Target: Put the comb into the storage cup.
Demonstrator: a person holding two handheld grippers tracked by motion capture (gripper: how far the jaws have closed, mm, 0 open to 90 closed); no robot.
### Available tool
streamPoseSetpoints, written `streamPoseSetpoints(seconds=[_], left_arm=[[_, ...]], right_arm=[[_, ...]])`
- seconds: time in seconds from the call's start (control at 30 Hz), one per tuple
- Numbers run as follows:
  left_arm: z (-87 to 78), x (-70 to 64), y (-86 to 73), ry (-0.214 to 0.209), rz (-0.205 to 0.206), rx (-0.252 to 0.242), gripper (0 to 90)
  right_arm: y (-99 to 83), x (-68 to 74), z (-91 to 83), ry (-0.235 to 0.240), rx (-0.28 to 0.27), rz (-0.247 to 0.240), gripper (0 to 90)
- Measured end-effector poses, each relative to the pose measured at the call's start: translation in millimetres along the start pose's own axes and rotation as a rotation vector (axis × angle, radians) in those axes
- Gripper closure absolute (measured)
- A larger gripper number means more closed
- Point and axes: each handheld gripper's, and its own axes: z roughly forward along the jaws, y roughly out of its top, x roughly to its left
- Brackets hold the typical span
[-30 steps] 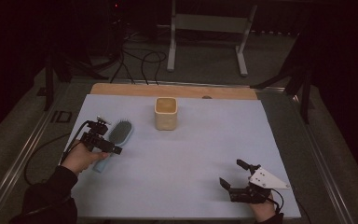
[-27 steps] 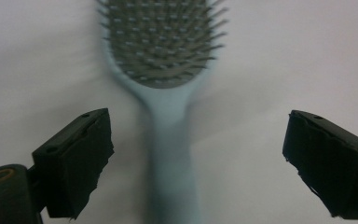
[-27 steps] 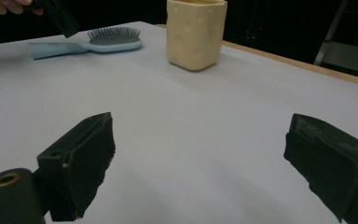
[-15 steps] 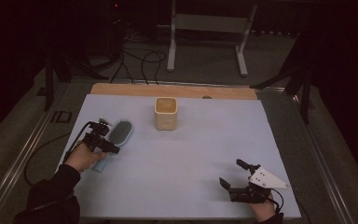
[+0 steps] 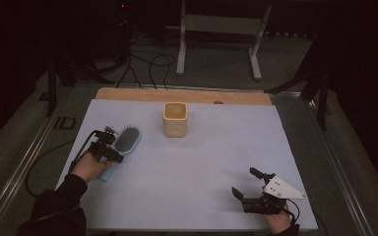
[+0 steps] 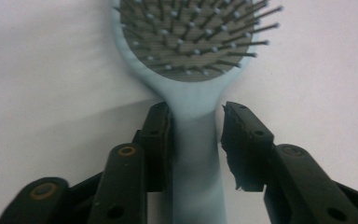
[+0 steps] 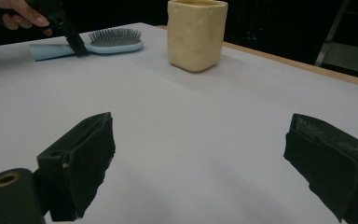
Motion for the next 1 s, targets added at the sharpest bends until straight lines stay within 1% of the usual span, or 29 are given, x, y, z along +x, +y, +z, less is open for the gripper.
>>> streamPoseSetpoints(seconds=[0.07,0.1,0.17,0.3,0.37,0.4,0.47,0.53,0.6,0.67,0.8,0.93,1.0], left_arm=[[-0.1,1.4,0.5,-0.005,-0.008,0.002,65.6],[0.5,1.5,0.5,-0.007,-0.020,-0.002,65.6],[0.8,0.7,0.5,0.003,-0.017,-0.001,67.0],[1.1,-1.4,2.4,0.019,-0.009,0.016,67.6],[1.1,-2.0,2.8,0.022,-0.011,0.021,68.4],[1.2,-1.9,4.7,0.022,-0.024,0.038,68.4],[1.7,-2.0,5.8,0.022,-0.029,0.047,69.1],[2.0,-1.7,7.2,0.022,-0.030,0.058,69.4],[2.4,-3.2,8.2,0.033,-0.029,0.065,69.7],[2.3,-4.7,7.6,0.043,-0.021,0.062,70.0],[1.7,-3.4,6.5,0.034,-0.021,0.051,70.3],[0.5,-2.6,6.0,0.027,-0.005,0.044,70.5],[-0.9,-2.7,5.7,0.032,0.005,0.029,70.5]], right_arm=[[0.1,0.4,0.1,0.001,0.002,0.000,8.2],[0.2,0.6,0.2,0.001,0.002,0.000,8.2],[0.1,0.6,0.5,0.001,0.003,0.002,8.2],[0.3,0.7,0.4,0.000,0.002,0.000,8.2],[0.3,0.9,0.5,0.000,0.003,0.002,8.2],[0.3,0.9,0.5,0.000,0.002,0.002,8.2],[0.5,0.8,0.4,0.000,0.001,-0.003,8.2],[0.3,1.0,0.6,0.001,0.005,0.003,8.2],[0.3,1.2,0.6,0.001,0.006,0.004,8.2],[0.4,1.1,0.6,0.002,0.005,-0.001,8.2],[0.5,1.0,0.4,0.000,0.004,0.000,8.2],[0.6,0.4,0.4,-0.003,0.004,0.002,8.2],[0.5,0.2,0.2,-0.004,0.005,0.003,8.2]])
